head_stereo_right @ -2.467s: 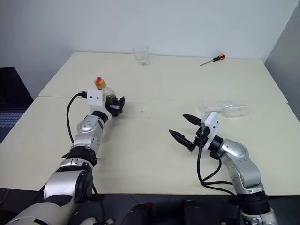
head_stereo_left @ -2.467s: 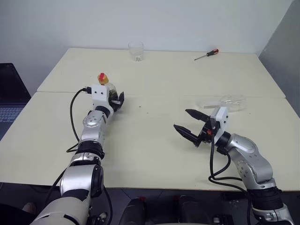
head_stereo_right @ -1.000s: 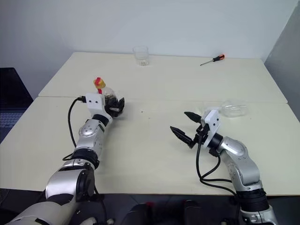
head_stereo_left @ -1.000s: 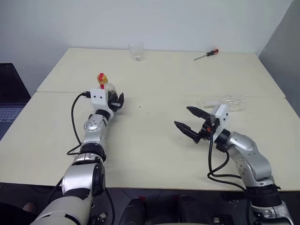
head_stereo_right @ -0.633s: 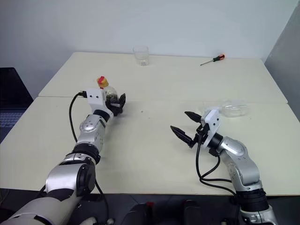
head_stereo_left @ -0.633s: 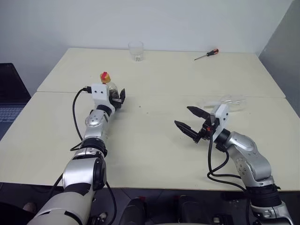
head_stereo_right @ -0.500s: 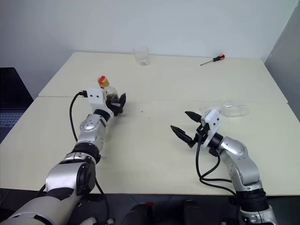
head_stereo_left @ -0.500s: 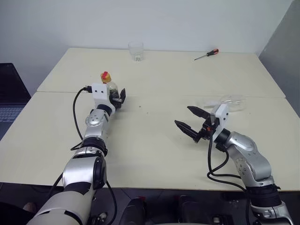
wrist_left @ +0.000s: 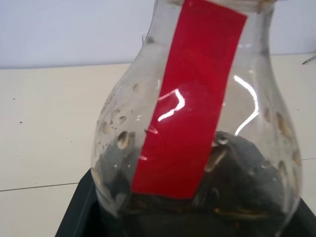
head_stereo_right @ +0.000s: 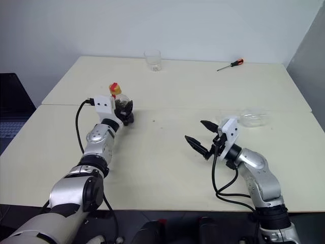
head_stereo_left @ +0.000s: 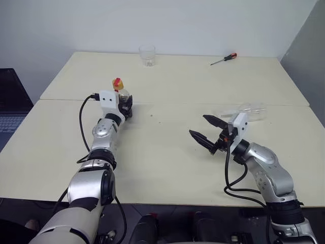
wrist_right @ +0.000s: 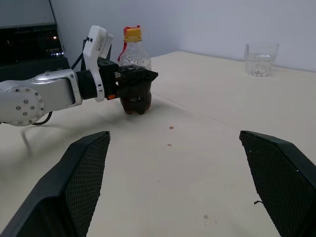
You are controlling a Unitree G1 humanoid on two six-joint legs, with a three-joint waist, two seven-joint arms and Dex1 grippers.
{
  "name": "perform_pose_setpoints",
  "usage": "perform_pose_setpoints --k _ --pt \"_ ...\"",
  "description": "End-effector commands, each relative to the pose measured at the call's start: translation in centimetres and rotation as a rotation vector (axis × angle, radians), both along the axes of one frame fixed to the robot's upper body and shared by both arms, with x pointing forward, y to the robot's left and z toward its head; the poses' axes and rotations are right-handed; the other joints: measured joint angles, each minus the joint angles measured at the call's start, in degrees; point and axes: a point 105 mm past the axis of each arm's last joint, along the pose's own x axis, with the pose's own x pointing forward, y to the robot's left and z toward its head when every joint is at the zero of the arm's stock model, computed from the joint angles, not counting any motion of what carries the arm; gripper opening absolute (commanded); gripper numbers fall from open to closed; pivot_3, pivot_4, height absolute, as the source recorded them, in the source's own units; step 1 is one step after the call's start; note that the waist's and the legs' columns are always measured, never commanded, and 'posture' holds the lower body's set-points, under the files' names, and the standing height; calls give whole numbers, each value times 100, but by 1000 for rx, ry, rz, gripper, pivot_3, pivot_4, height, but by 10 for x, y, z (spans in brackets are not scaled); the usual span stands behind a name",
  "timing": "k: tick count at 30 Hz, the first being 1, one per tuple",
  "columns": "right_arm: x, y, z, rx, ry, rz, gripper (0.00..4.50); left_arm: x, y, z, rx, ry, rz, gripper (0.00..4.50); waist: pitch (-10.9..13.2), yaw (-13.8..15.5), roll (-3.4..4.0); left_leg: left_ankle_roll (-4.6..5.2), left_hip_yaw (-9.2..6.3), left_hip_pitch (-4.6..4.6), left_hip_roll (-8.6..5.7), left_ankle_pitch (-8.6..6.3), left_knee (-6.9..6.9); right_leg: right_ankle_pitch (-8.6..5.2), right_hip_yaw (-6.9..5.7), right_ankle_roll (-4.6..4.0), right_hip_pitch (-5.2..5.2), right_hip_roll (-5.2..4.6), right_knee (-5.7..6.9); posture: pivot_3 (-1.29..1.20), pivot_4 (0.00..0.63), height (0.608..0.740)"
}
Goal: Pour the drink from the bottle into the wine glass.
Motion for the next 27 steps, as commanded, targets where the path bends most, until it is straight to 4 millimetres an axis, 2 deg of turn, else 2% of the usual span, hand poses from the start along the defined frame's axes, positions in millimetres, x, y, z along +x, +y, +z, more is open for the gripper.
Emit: perform_pose_setpoints --k 1,8,11,16,21,27 --pt "0 1 11 6 -52 1 4500 1 0 20 13 -69 -15 2170 0 0 0 0 0 0 0 0 0 0 0 0 0 0 0 0 150 740" --pt "2 5 21 -38 -83 19 4500 -7 -36 22 71 -69 -266 2049 0 -4 0 0 2 -1 -1 0 1 0 1 0 -1 6 1 0 150 740" --pt "1 16 38 -39 -117 84 4500 -25 -62 25 144 -80 -468 2049 2 -18 3 -1 -3 -2 1 0 0 0 6 -1 -4 6 2 0 150 740" --pt "0 40 67 -29 -168 195 4500 -60 -93 34 176 -63 -705 2049 4 -41 6 -1 -7 -3 10 0 0 1 13 -2 -8 2 3 0 150 740" --pt "5 53 81 -18 -177 253 4500 -78 -113 42 160 -40 -818 2049 4 -24 7 0 -13 -2 11 0 2 1 9 -3 -6 -3 4 0 150 740" --pt "15 58 85 -3 -147 267 4500 -84 -128 46 101 -13 -874 2049 4 -19 7 0 -8 -3 5 0 5 1 11 -2 -6 -3 4 0 150 740"
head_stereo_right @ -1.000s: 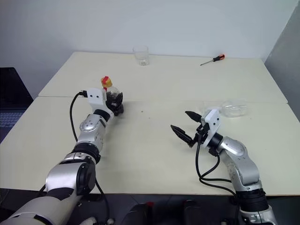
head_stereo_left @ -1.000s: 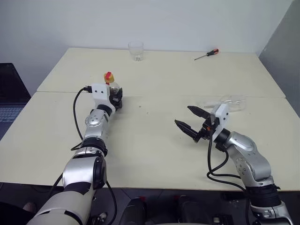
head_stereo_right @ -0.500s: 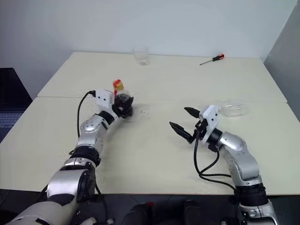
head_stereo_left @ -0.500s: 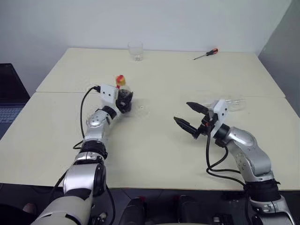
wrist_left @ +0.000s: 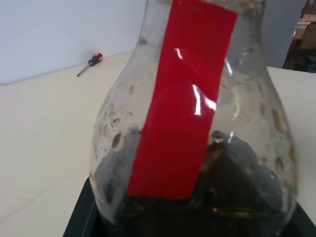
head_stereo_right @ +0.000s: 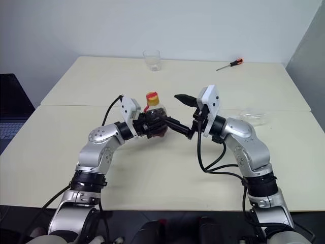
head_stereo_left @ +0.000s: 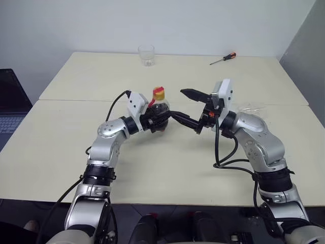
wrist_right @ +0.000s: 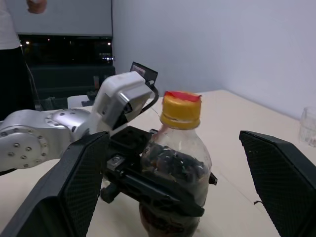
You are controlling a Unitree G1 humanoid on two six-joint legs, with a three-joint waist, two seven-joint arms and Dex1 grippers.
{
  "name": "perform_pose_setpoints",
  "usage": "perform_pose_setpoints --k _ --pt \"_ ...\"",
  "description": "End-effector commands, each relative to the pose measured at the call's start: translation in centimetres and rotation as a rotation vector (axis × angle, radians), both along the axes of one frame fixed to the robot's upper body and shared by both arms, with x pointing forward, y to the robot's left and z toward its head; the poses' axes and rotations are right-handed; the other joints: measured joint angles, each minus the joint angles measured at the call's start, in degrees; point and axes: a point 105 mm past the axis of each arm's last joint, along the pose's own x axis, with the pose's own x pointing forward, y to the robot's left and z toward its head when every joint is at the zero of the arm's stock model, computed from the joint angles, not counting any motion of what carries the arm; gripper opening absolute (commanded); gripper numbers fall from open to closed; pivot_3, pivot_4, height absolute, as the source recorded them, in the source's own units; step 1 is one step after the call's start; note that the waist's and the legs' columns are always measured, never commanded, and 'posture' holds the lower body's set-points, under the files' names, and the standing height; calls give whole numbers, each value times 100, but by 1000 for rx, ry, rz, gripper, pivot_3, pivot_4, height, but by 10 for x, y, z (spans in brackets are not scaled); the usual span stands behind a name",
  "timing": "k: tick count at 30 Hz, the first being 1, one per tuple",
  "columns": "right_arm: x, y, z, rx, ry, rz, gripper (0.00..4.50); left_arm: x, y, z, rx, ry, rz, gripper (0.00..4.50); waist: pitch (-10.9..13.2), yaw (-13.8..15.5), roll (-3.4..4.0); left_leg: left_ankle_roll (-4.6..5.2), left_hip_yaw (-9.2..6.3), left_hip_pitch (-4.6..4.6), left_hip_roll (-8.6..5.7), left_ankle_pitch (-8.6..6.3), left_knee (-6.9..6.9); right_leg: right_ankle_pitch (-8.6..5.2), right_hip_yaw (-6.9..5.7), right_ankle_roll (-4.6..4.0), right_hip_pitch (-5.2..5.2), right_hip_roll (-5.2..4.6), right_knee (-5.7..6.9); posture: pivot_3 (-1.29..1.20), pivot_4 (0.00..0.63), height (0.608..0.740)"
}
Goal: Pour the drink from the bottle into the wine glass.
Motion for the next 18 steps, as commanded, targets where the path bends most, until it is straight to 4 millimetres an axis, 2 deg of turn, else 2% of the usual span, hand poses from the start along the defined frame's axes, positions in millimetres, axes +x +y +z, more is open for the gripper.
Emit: perform_pose_setpoints --k 1,7,18 --pt "-2 5 14 29 -14 40 4500 -8 -12 19 -32 -49 -55 2049 0 -1 0 0 -1 0 1 0 -1 0 0 0 -1 0 0 0 150 740" --pt "0 11 20 45 9 73 4500 -14 -22 18 -22 -38 -113 2049 0 -2 1 0 0 0 4 0 -2 0 1 -1 -2 -3 -1 0 150 740" --pt "4 20 28 62 10 92 4500 -16 -25 18 -10 -37 -140 2049 1 -3 2 0 0 0 3 0 -3 0 1 -1 -3 -4 -1 0 150 740"
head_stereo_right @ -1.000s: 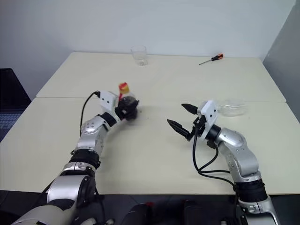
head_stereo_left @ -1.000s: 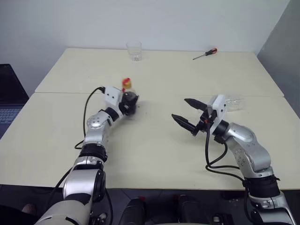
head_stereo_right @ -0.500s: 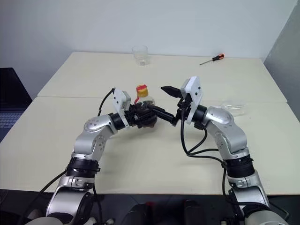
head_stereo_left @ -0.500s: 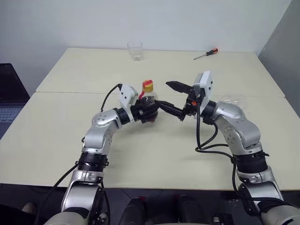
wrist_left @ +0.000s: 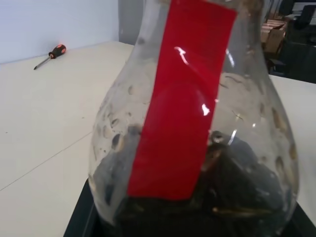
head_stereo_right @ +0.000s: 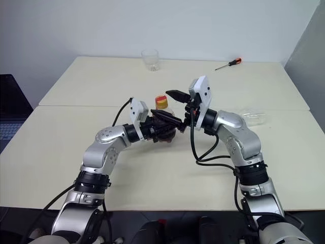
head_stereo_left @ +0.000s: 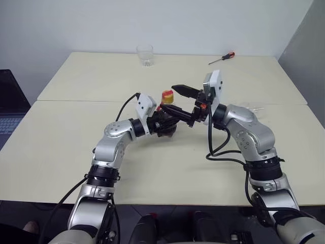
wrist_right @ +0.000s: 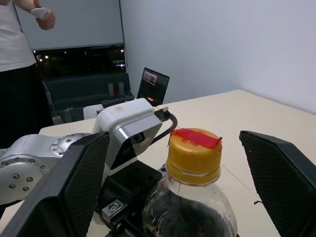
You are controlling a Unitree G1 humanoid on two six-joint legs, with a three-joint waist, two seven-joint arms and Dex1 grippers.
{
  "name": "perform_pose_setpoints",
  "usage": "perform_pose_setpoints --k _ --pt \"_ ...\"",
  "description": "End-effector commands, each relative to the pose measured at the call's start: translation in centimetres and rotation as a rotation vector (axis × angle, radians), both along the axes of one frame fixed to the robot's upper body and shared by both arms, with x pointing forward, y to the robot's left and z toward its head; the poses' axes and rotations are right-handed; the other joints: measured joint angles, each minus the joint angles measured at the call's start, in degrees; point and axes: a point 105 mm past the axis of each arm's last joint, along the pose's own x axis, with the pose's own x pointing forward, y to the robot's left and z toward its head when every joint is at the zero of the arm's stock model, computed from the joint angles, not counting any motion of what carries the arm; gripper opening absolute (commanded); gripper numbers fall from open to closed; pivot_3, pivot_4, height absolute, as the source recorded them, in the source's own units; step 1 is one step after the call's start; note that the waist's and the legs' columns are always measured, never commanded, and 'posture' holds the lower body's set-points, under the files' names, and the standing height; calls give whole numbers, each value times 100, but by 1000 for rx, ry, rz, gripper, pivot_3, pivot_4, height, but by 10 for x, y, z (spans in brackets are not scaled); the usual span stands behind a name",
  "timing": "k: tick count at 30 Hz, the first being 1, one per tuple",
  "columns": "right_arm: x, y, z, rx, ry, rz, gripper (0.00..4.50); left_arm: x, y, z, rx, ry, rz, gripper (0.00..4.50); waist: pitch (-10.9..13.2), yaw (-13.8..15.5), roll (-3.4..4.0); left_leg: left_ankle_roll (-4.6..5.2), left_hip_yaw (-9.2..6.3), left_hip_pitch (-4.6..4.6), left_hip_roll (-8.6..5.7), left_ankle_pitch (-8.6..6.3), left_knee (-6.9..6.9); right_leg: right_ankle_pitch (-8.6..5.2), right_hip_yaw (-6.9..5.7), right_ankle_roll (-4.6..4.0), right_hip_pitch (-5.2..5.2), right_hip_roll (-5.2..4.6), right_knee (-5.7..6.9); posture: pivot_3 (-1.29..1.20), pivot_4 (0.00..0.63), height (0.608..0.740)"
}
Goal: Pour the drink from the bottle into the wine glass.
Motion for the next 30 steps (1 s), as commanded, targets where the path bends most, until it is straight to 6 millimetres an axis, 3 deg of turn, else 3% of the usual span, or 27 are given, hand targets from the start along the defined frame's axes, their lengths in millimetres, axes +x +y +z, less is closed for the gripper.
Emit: perform_pose_setpoints --k 1,4,12,22,25,30 --pt "-3 2 16 26 -47 22 4500 -5 -6 21 -23 -78 -42 2049 0 0 0 0 0 0 0 0 0 0 0 0 0 0 -1 0 150 740" --pt "-2 5 15 22 -29 36 4500 -9 -9 18 -13 -77 -63 2049 0 0 0 0 0 0 0 0 0 0 0 0 0 0 -1 0 150 740" --pt "2 10 17 28 14 50 1780 -15 -12 15 -2 -75 -87 2047 1 -1 2 0 0 0 1 0 -1 0 1 0 -1 0 -1 0 150 740" --pt "2 11 16 7 21 72 1780 -14 -11 17 1 -81 -81 2047 2 -1 3 1 0 0 0 0 -1 0 0 0 -1 0 -1 0 150 740" --pt "2 10 16 2 24 83 1305 -14 -11 19 1 -85 -83 2047 2 -1 3 1 1 0 0 0 -1 0 1 0 -1 0 -1 0 150 740" --pt "3 9 16 -1 20 88 1297 -18 -13 19 1 -85 -99 2047 2 -1 3 0 0 0 1 0 -1 0 1 0 -1 0 -1 0 150 740"
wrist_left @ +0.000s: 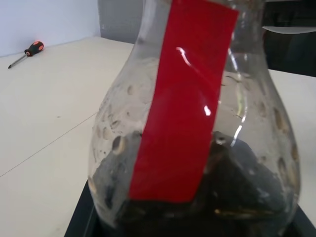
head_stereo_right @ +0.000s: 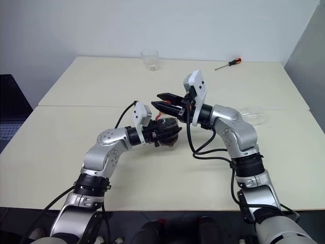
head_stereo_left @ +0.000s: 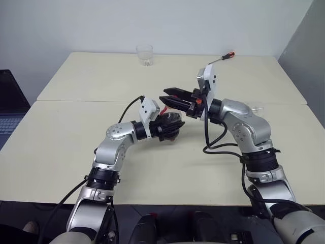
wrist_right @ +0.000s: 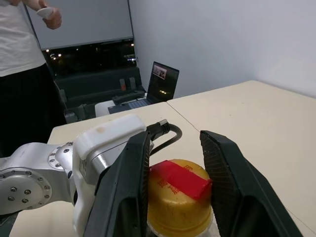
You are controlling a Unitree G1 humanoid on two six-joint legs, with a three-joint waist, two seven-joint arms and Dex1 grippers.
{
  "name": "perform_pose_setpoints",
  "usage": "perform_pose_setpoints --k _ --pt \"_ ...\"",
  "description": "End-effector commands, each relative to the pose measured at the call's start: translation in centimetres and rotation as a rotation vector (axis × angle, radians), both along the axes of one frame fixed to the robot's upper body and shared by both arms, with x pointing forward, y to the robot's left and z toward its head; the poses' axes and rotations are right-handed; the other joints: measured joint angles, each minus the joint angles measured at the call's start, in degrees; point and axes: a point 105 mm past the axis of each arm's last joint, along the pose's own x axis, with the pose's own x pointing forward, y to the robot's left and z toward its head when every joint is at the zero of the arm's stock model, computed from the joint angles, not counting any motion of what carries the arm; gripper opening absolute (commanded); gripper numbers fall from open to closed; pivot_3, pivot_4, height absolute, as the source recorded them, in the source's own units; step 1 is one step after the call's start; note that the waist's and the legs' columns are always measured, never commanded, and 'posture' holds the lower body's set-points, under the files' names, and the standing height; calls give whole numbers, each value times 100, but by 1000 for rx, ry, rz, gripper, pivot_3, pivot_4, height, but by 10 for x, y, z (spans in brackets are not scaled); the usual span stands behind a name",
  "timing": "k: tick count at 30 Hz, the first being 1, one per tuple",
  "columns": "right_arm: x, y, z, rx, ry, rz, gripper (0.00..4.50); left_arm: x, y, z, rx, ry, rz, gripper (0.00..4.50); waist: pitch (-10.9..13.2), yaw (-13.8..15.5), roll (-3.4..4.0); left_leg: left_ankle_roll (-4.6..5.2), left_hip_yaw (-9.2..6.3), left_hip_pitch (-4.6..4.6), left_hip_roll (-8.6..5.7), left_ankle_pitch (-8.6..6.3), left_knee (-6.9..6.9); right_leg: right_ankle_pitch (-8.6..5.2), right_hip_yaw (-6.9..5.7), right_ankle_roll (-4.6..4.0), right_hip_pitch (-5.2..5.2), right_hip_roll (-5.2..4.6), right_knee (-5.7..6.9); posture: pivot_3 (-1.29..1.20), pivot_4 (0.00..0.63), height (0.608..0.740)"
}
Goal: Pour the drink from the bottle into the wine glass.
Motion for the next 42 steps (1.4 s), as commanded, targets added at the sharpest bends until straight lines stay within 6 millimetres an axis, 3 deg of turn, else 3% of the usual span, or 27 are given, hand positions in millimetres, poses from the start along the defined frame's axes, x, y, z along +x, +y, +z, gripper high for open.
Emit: perform_pose_setpoints --k 1,8,13,23,29,38,42 --pt "-4 1 15 22 -49 36 1297 -9 -6 23 -32 -79 -46 2047 0 -1 0 0 0 0 0 0 0 0 0 0 0 0 0 0 150 740" --pt "-8 0 16 15 -89 69 1297 -18 -4 24 -38 -63 -59 2047 2 -1 2 0 0 0 0 0 0 0 0 0 0 0 0 0 150 740" --pt "-20 1 8 -49 -167 206 1297 -39 -1 24 -62 -54 -88 2047 4 -11 6 0 2 0 1 0 -2 0 2 0 0 -1 -3 0 150 740" --pt "-69 13 2 -140 -209 603 1297 -89 6 29 -53 -39 -147 2047 23 -2 23 1 -3 1 4 -1 0 0 0 0 1 -3 -4 0 150 740" --pt "-92 19 2 -155 -224 764 1297 -104 8 28 -60 -69 -155 2047 25 1 25 0 -3 3 4 -1 -1 0 0 0 3 -5 -5 0 150 740" --pt "-84 24 5 -143 -242 731 1297 -100 9 32 -75 -87 -118 2047 28 2 26 0 -2 3 4 -1 -1 -1 -1 -1 3 -5 -5 0 150 740" --pt "-76 22 5 -138 -226 673 2524 -96 9 31 -79 -86 -105 2047 33 3 25 0 -4 3 4 -1 -1 0 -2 -1 3 -5 -5 0 150 740"
